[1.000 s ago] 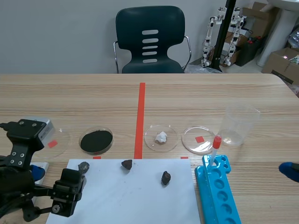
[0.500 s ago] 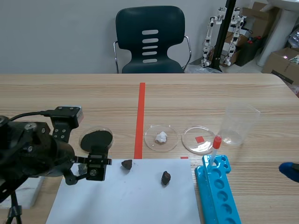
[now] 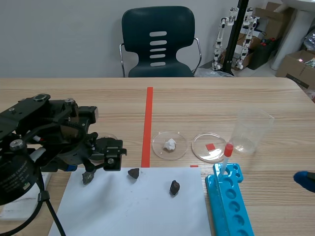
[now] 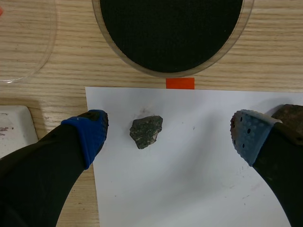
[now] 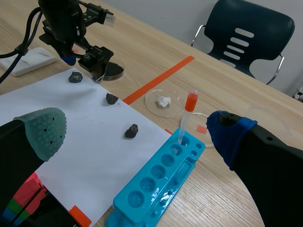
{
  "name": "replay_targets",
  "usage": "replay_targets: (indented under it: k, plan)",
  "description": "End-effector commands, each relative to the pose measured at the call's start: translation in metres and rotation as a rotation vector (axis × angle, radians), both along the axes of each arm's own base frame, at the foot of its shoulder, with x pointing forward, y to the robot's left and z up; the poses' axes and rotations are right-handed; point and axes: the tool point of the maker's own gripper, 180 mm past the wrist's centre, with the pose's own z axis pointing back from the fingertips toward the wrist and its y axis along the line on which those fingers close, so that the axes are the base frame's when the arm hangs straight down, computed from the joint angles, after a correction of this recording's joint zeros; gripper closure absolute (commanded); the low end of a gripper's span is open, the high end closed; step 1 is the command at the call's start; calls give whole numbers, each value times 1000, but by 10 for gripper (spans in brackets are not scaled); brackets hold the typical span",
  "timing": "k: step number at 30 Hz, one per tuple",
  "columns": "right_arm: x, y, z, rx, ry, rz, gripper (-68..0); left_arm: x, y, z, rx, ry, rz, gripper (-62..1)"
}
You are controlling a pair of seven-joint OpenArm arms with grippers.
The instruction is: Pick up the left mineral with the left hand
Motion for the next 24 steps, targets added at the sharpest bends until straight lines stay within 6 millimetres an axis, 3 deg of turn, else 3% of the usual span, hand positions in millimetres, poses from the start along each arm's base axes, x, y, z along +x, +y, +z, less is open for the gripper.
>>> replay_targets:
  k: [1, 7, 13, 24]
  plan:
    - [2, 1, 6, 15, -19, 0, -621, 3, 2, 2, 3, -3, 4, -540]
    - [2, 1, 6, 15, -19, 0, -621, -6, 10, -12, 24, 55, 21, -540]
    - [2, 1, 6, 15, -19, 0, -621, -7, 11, -14, 26, 61, 23, -530]
    - [2, 1, 6, 15, -19, 0, -621, -8, 11, -15, 25, 70, 23, -281]
